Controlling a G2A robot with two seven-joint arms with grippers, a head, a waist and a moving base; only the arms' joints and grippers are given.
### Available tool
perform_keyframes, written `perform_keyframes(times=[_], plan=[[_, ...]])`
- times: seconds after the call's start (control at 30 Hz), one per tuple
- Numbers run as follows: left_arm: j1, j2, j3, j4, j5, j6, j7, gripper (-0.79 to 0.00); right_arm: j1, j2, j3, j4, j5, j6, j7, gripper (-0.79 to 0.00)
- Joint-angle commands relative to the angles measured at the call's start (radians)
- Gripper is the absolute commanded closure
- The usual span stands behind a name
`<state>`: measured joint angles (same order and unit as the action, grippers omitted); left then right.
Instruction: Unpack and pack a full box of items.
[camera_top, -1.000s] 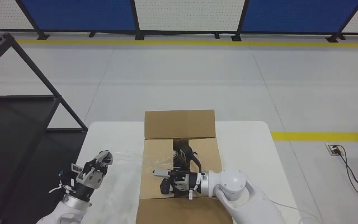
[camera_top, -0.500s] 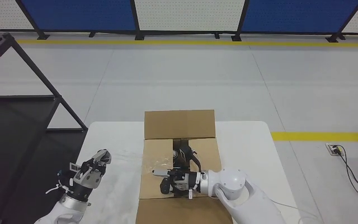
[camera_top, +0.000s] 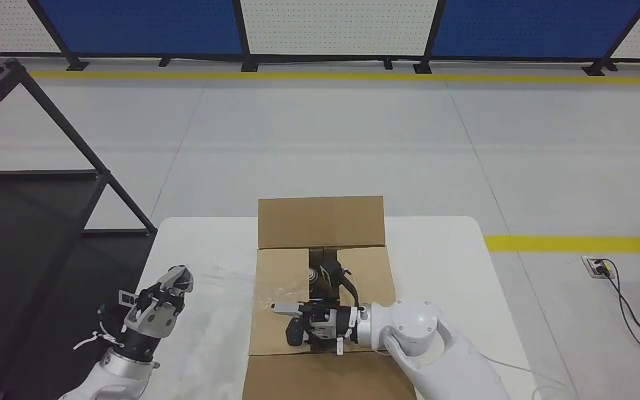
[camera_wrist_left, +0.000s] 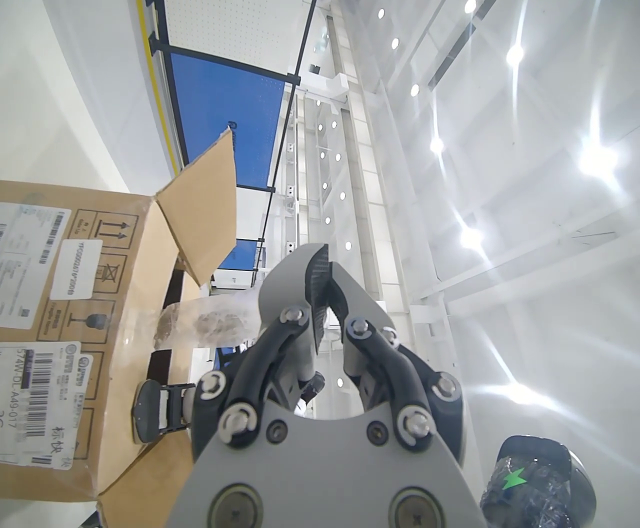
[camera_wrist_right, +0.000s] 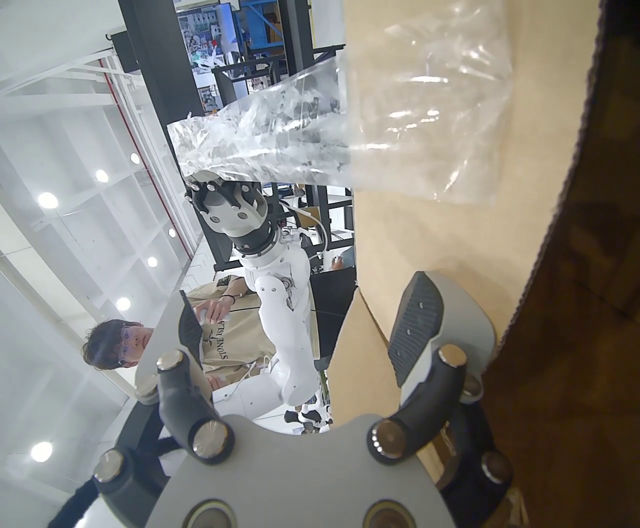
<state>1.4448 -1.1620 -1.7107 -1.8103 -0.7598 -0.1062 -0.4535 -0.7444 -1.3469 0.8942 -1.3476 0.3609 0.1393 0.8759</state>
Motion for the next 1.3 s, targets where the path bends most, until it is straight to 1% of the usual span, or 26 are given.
perform_keyframes(times=[0.0, 0.7, 1.27], plan=[[0.002, 0.0, -0.002, -0.002, -0.003, -0.001, -0.001, 0.0, -0.001, -0.001, 0.001, 0.001, 0.002, 0.001, 0.0, -0.785], [0.016, -0.006, -0.033, -0.024, -0.043, -0.018, 0.0, 0.0, -0.001, -0.004, 0.01, 0.011, 0.001, 0.0, 0.006, -0.785], [0.023, -0.01, -0.059, -0.037, -0.111, -0.004, -0.01, 0.0, -0.001, -0.008, 0.013, 0.013, -0.007, 0.001, 0.008, -0.785]])
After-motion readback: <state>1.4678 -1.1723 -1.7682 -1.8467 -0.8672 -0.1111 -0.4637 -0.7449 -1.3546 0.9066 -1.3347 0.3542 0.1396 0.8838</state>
